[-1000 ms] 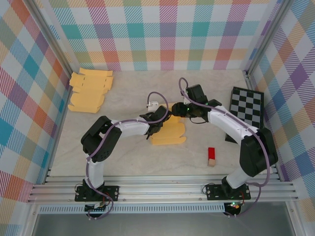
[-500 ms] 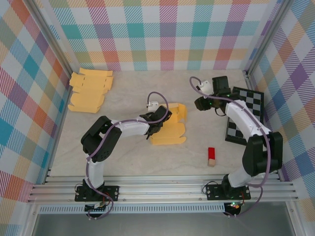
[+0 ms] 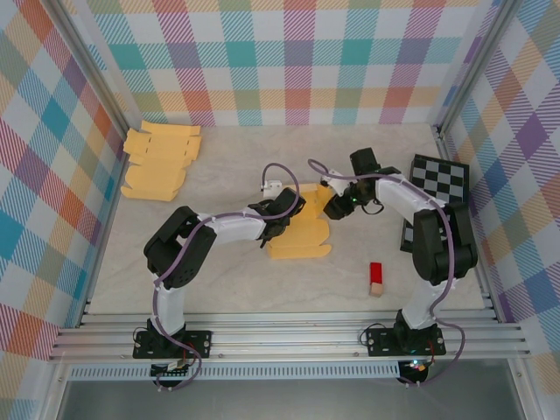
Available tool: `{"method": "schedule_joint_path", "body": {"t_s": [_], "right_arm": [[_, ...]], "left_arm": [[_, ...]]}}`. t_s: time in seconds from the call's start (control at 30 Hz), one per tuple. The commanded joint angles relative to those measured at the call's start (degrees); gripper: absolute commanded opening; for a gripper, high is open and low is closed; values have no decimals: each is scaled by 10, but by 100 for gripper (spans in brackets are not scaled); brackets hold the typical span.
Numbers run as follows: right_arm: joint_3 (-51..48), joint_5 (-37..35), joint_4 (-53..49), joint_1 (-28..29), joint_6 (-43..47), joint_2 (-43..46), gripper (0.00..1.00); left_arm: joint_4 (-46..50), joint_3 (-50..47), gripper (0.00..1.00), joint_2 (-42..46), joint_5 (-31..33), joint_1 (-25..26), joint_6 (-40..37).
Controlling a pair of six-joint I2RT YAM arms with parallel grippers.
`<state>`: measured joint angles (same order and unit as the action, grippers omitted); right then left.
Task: Fold the paper box
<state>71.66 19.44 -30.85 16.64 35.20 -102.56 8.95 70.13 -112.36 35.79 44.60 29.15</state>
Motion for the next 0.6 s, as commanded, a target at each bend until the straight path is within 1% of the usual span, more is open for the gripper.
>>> {"method": "schedule_joint_path", "body": {"t_s": [0.0,0.13,0.2,0.3,0.43,0.57], "right_arm": [[11,43,18,13,2,-5,48],[25,33,34,29,-7,-6,47],[36,45,26,30,-7,-4,47],[33,37,25,26,4,18,48],[40,11,4,-8,31,41,48],[38,-34,1,-47,76,54,49]], "left_arm": [[34,9,0,-17,-18,8,-12],[32,11,0,-20,-26,8,-18],[32,12,0,-21,-27,8,-19],[33,11,0,-19,-27,8,-18],[34,10,0,-18,-28,8,-21],[29,11,0,-19,-33,7,-32]]}}
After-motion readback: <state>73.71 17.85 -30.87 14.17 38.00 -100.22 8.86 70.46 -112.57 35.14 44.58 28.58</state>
